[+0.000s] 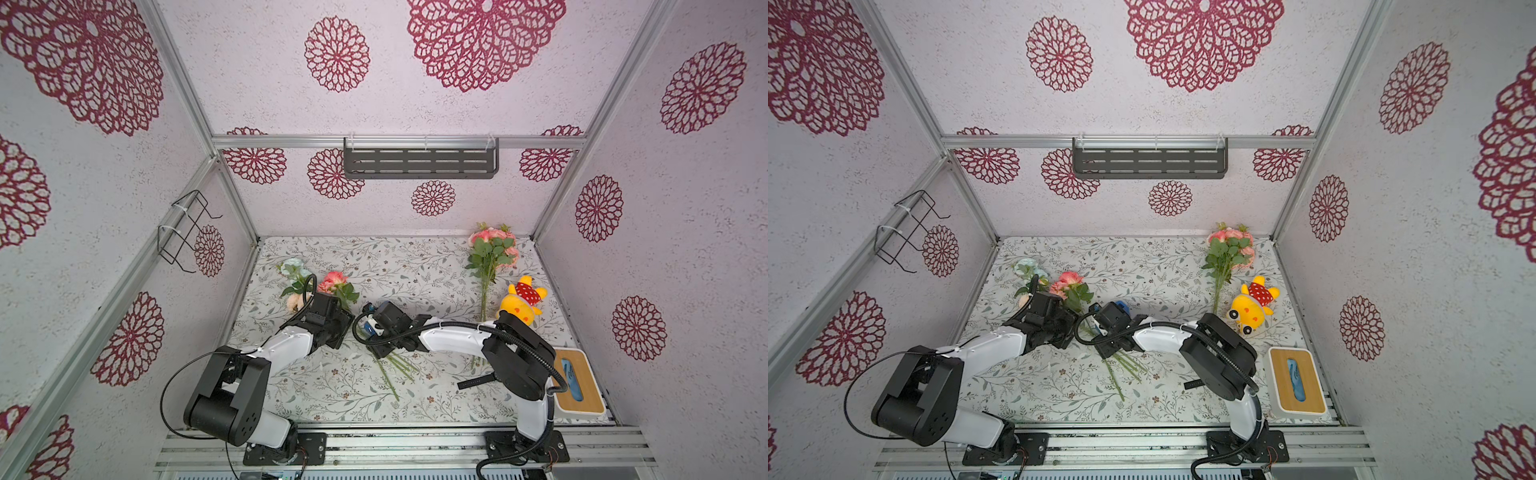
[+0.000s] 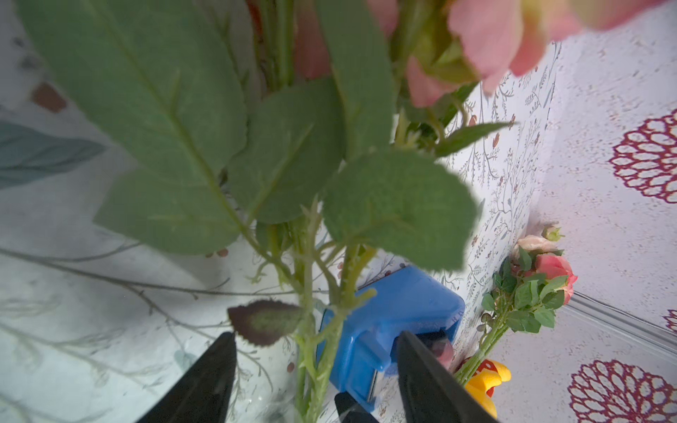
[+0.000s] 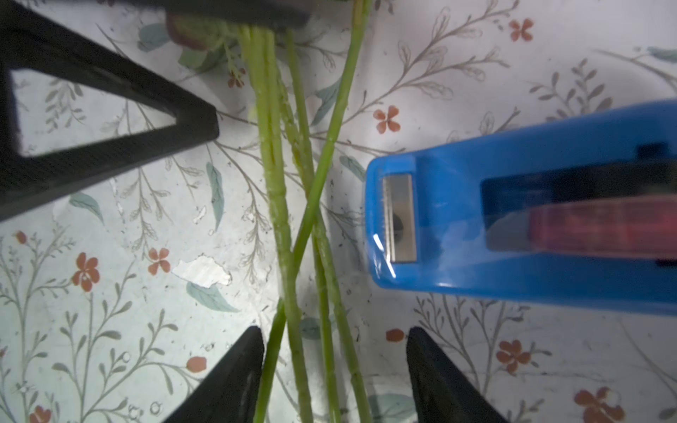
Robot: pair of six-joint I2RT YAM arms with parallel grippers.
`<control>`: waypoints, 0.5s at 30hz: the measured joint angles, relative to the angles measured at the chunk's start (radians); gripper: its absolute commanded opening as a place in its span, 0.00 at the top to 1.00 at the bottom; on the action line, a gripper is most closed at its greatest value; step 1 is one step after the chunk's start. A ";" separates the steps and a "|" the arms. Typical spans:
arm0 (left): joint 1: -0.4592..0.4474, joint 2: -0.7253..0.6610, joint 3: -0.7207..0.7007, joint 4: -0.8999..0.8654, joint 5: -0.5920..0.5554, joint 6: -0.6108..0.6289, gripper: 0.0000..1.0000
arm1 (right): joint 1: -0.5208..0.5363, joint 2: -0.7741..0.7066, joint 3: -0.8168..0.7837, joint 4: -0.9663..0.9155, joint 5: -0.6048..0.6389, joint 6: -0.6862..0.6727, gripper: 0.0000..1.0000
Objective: Wrap bouquets with tape
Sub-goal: Pick up the unwrapped bouquet from the center of the board.
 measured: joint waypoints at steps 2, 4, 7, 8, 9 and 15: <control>0.000 0.003 -0.002 0.002 0.000 -0.001 0.29 | 0.008 0.006 -0.003 0.000 0.010 0.000 0.36; 0.000 0.005 -0.005 0.006 0.000 -0.004 0.29 | 0.011 0.015 0.000 0.000 0.017 -0.001 0.37; 0.000 0.009 -0.006 0.010 0.000 -0.010 0.29 | 0.016 0.034 0.019 -0.001 0.034 -0.004 0.42; 0.000 0.010 -0.006 0.012 -0.001 -0.011 0.29 | 0.018 0.040 0.027 -0.003 0.043 -0.005 0.44; 0.000 0.010 -0.006 0.013 -0.001 -0.012 0.29 | 0.019 0.045 0.032 -0.005 0.052 -0.005 0.47; 0.000 0.020 -0.006 0.026 -0.002 -0.023 0.29 | 0.020 0.062 0.058 -0.035 0.109 -0.002 0.65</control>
